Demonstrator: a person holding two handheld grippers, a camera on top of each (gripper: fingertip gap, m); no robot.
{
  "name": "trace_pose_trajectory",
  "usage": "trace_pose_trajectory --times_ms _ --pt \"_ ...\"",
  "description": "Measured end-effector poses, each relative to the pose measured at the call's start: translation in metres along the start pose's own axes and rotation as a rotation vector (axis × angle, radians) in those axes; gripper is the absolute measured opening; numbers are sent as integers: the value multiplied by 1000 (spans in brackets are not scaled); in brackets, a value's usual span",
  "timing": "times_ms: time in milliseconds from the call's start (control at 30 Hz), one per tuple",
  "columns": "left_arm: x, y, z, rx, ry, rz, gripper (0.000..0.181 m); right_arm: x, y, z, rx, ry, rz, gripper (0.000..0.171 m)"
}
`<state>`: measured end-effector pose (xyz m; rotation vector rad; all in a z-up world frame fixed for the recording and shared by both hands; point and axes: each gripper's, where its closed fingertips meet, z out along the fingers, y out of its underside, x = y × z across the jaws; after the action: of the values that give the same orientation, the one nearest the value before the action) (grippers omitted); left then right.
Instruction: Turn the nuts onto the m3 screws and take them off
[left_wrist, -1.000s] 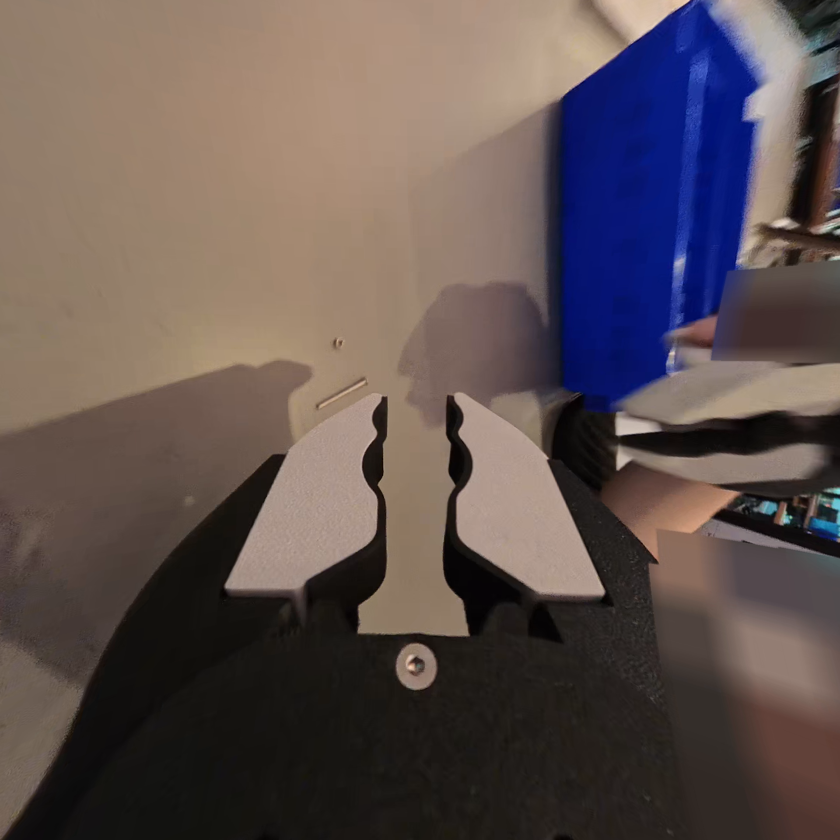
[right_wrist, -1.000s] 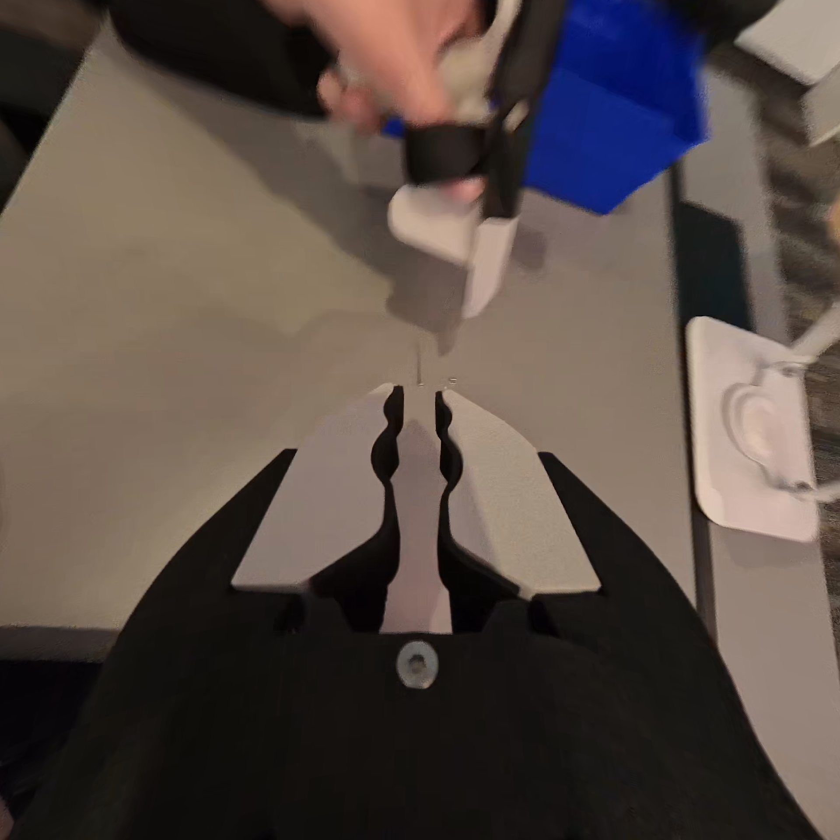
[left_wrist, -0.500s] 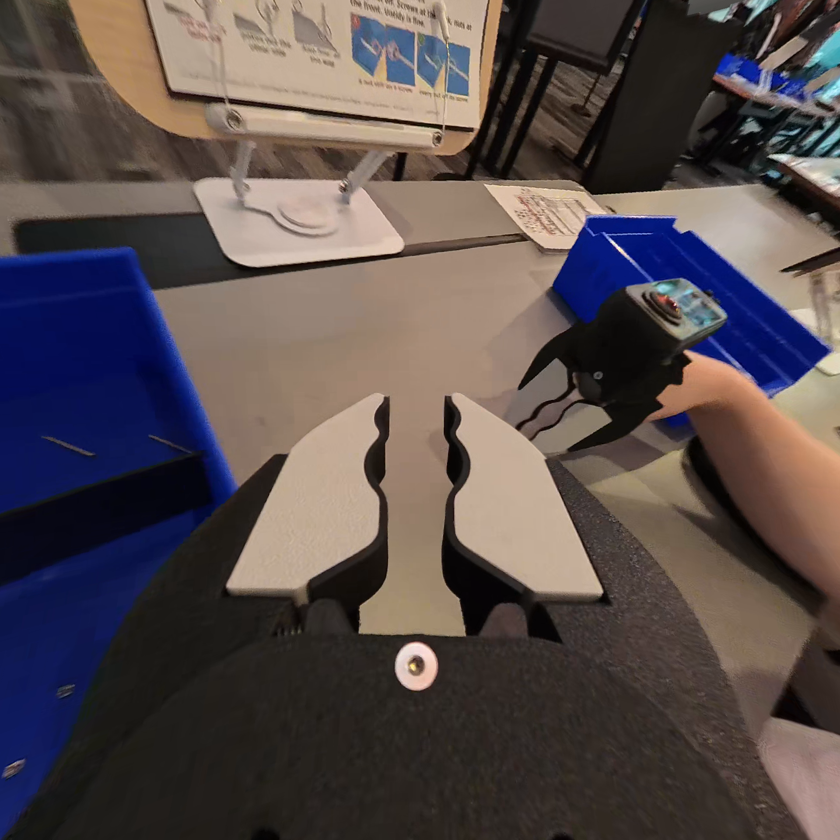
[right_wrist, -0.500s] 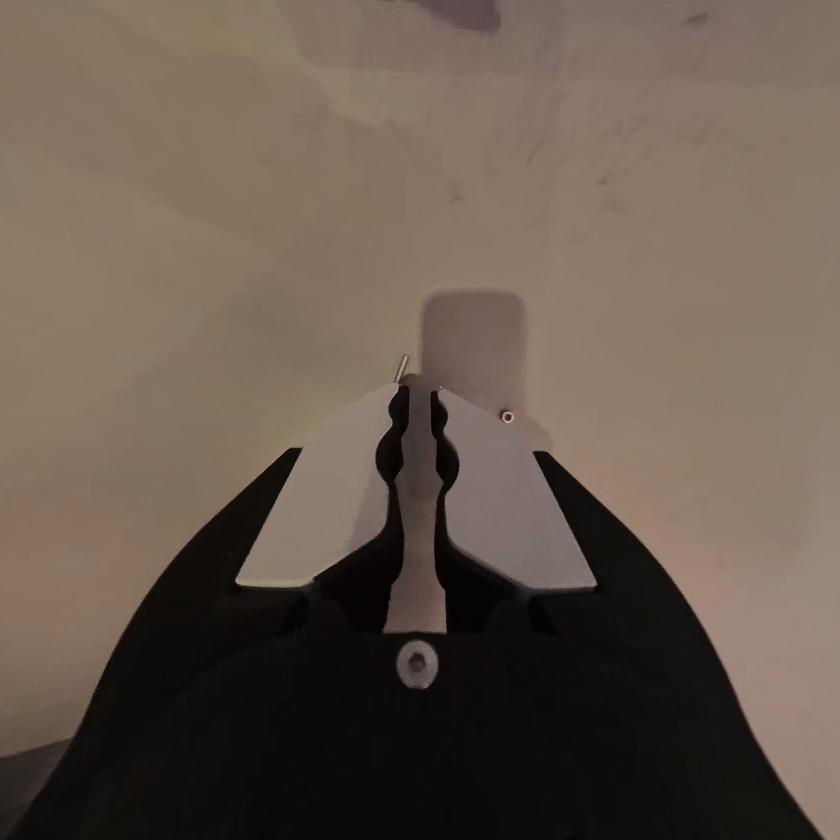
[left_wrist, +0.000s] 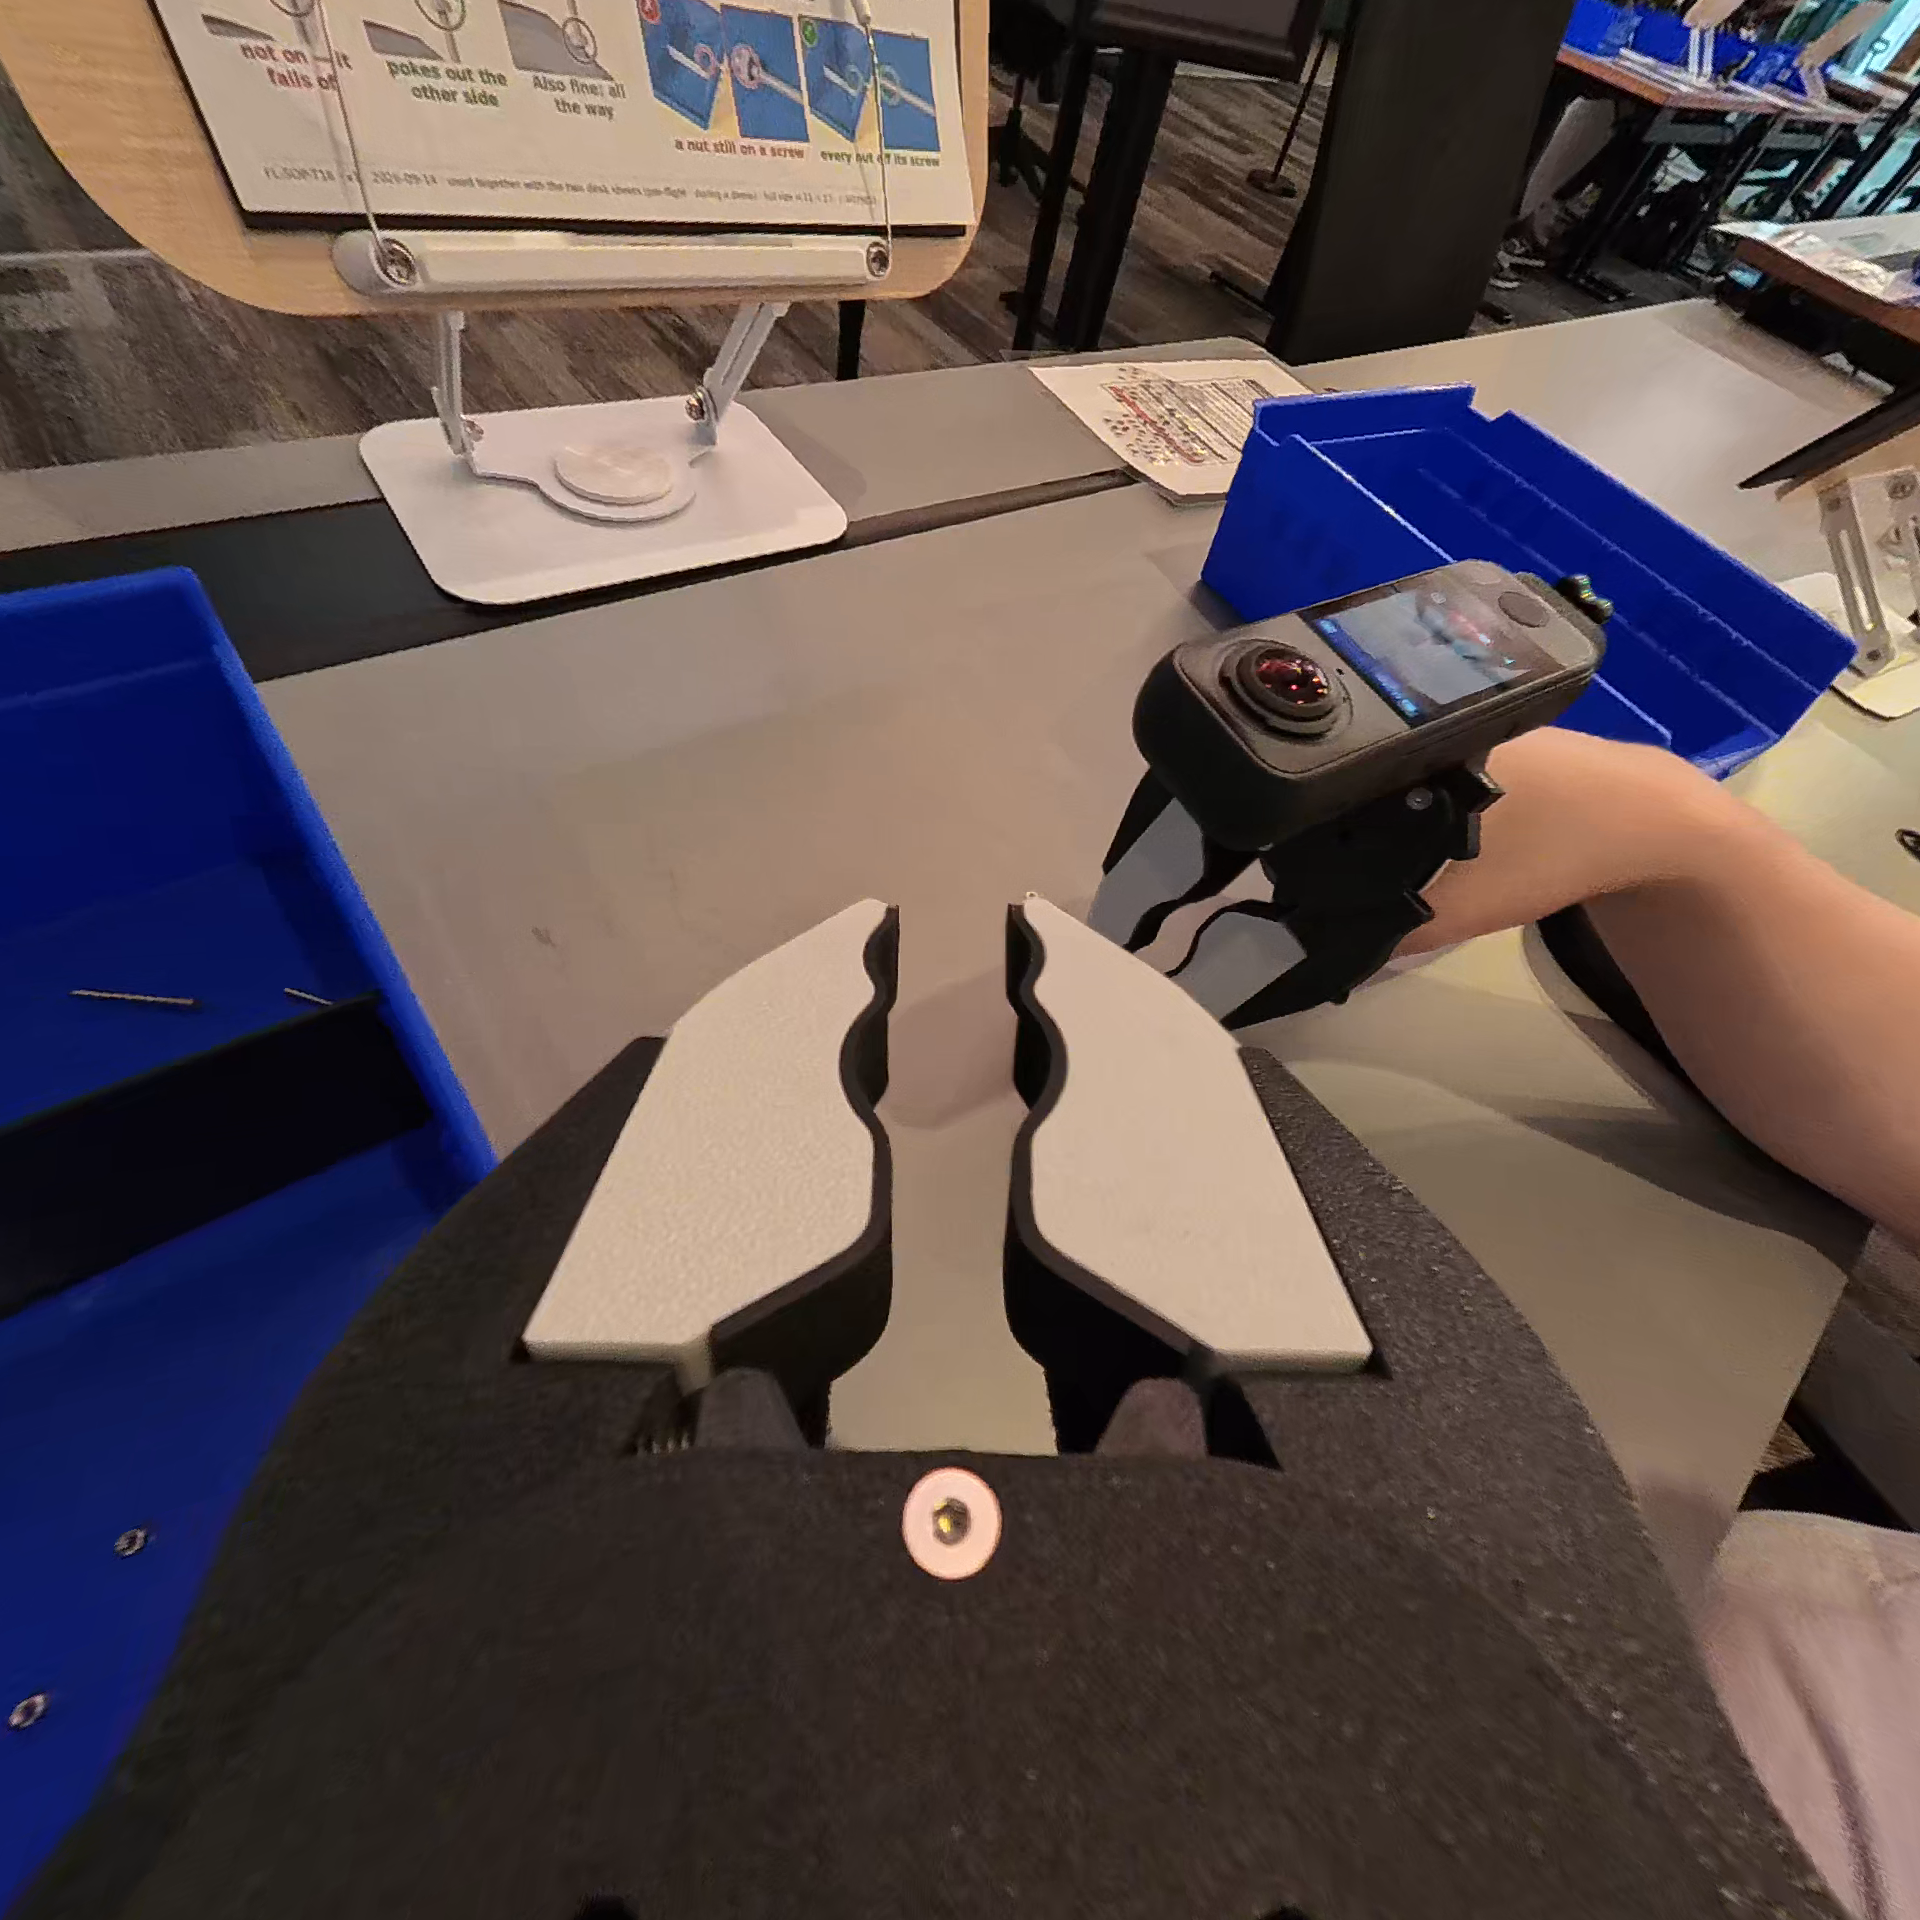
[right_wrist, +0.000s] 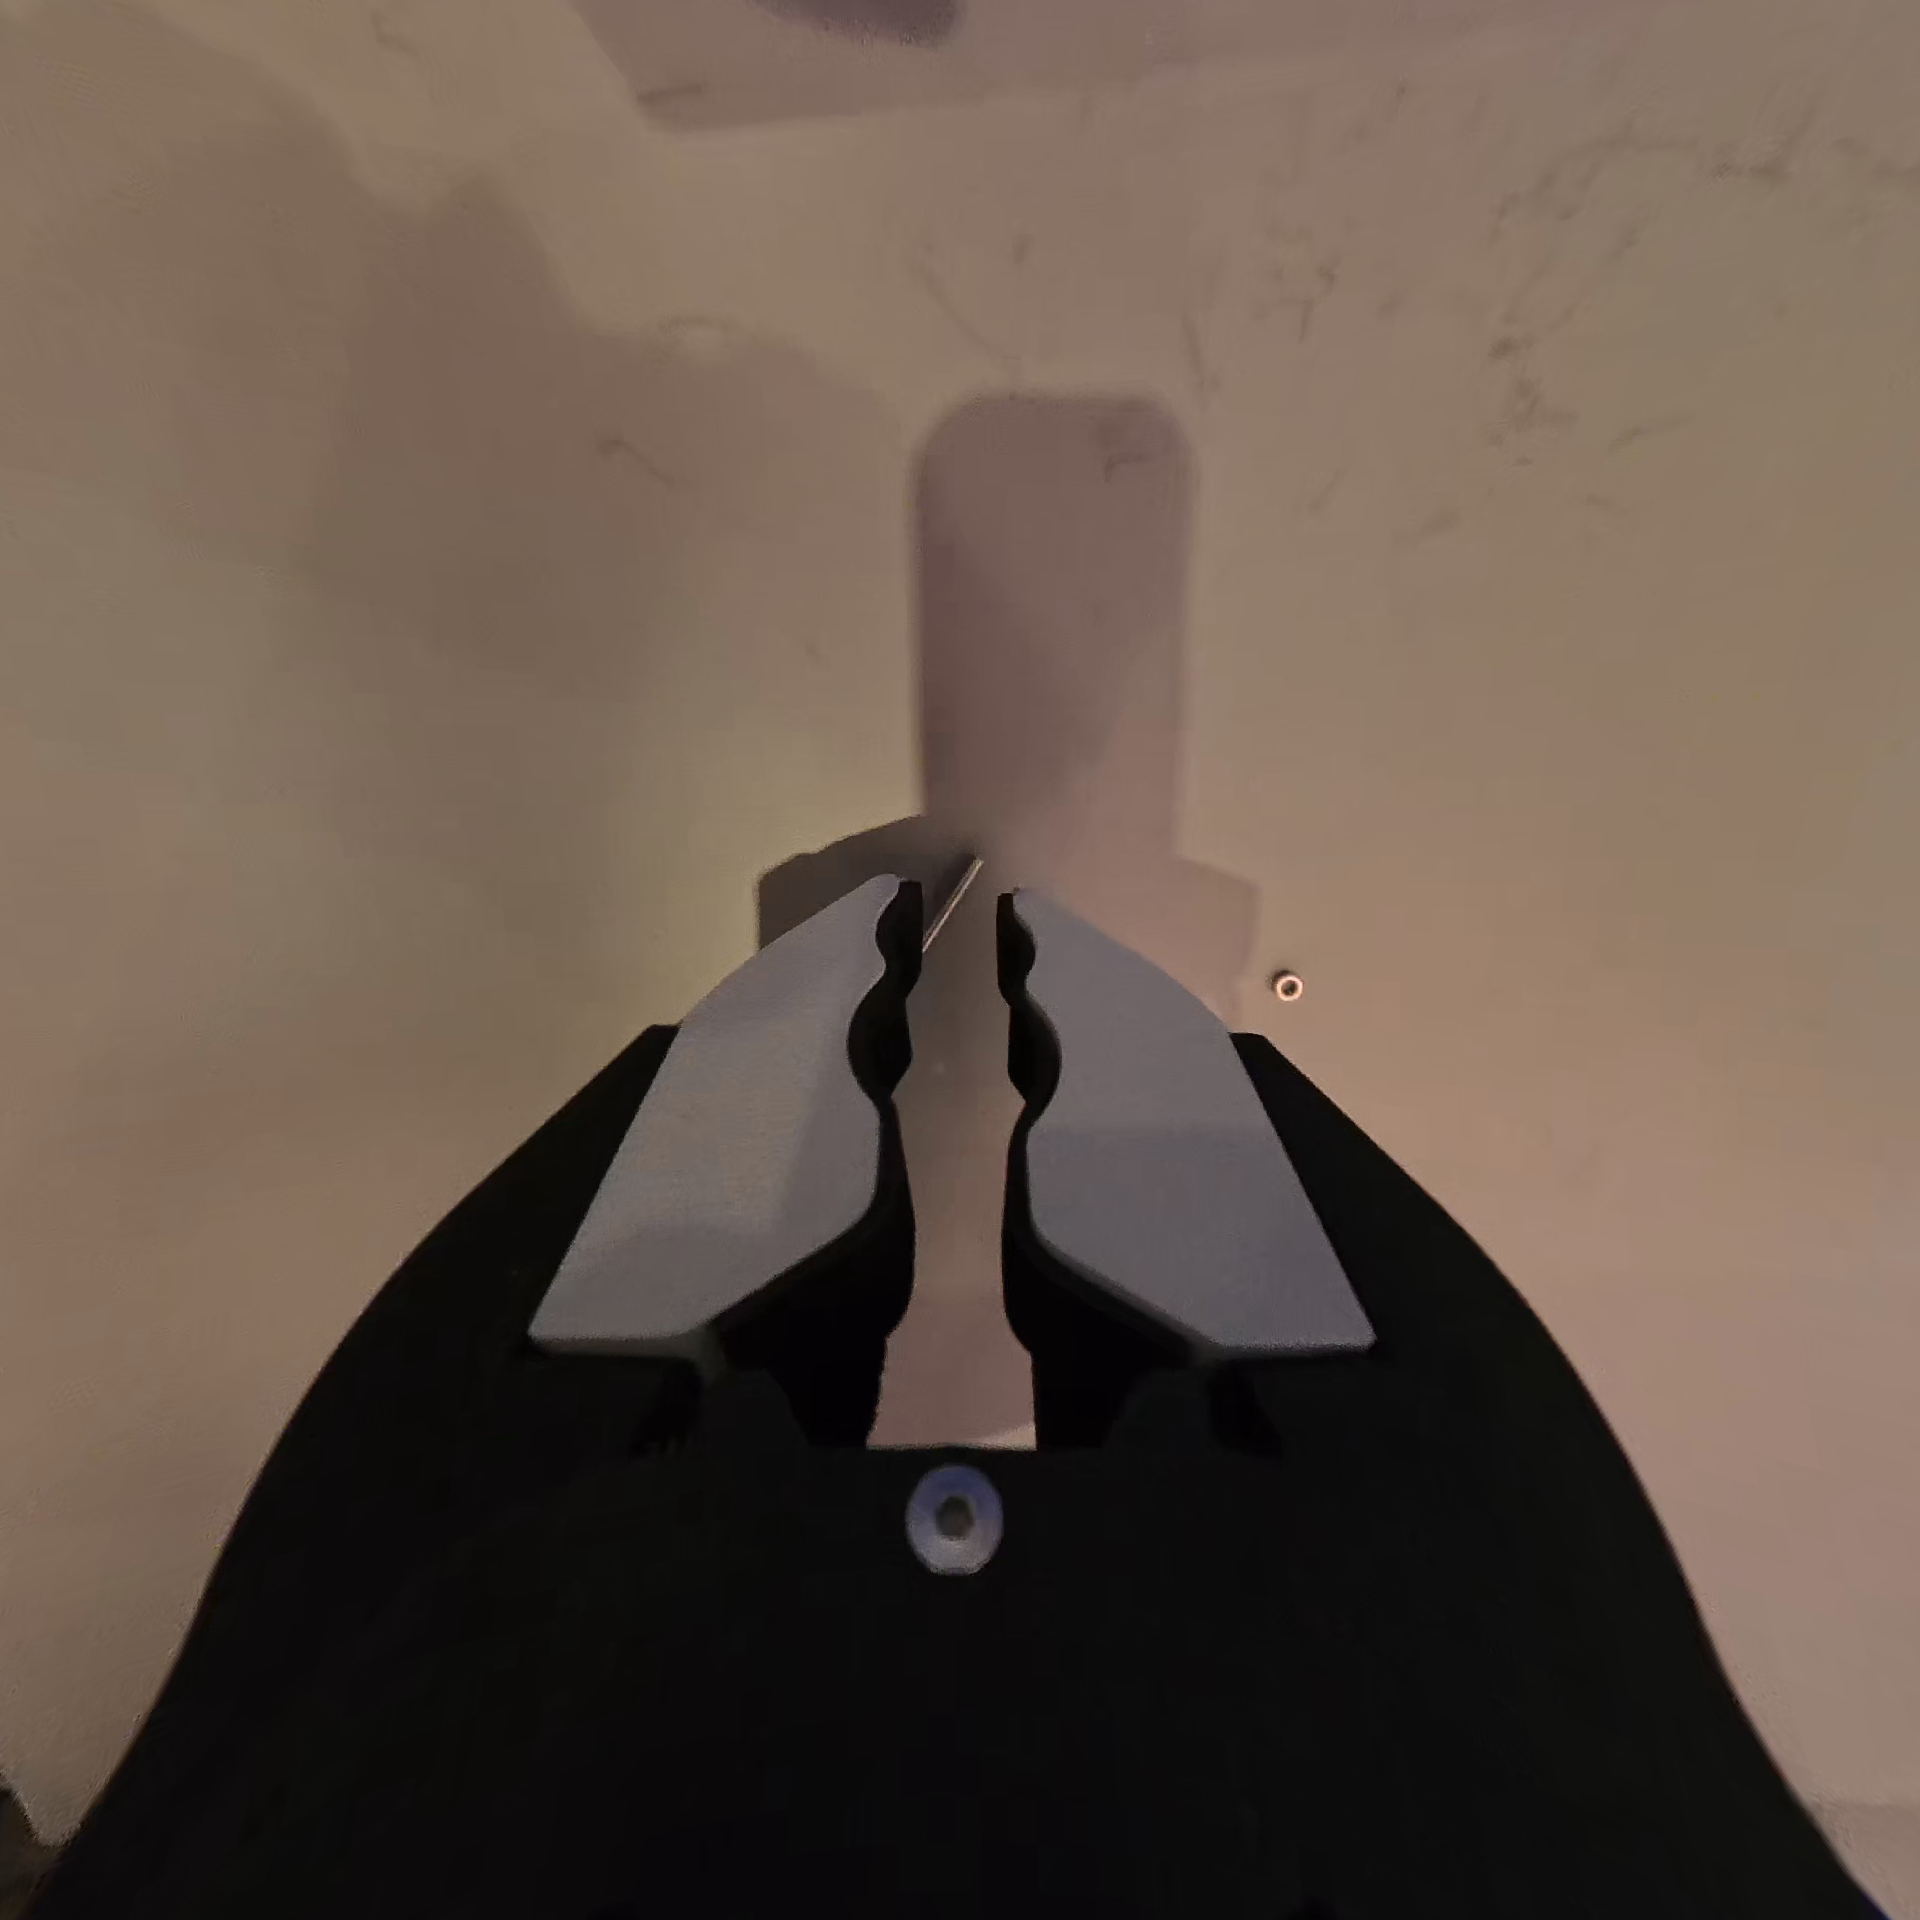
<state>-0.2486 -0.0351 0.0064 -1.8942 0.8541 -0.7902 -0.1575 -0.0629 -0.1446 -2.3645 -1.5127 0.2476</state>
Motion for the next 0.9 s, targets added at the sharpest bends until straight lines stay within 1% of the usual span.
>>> trace_pose_trajectory --times_ms 67,133,233,267,333,467,567,633,700,767,833,900 --pt "1 2 1 -6 13 -11 19 -3 -4 1 3 -6 36 14" --pt "1 3 2 -7 15 -12 19 0 1 4 -45 41 39 15" --pt "4 4 4 -10 37 -23 19 -4 7 11 -107 52 44 14" --pt "6 5 5 -12 44 -27 18 -5 5 12 -100 51 45 9" --pt "7 6 7 -25 49 -26 18 -5 4 13 -110 64 40 5" --pt "9 8 12 -38 60 -18 18 -6 5 13 -115 62 32 3" --pt "12 8 15 -41 79 -8 18 -7 5 13 -82 4 35 3" --pt "13 7 18 -29 97 8 18 -8 4 11 -33 -70 63 3" --pt "16 7 21 -8 129 26 22 -4 -1 5 53 -128 110 2" --pt "22 9 26 -1 182 40 26 2 -11 -9 182 -182 149 2" --pt "29 12 33 11 229 68 36 9 -22 -28 325 -220 175 2" --pt "39 15 41 25 285 96 38 18 -31 -52 469 -228 186 2"
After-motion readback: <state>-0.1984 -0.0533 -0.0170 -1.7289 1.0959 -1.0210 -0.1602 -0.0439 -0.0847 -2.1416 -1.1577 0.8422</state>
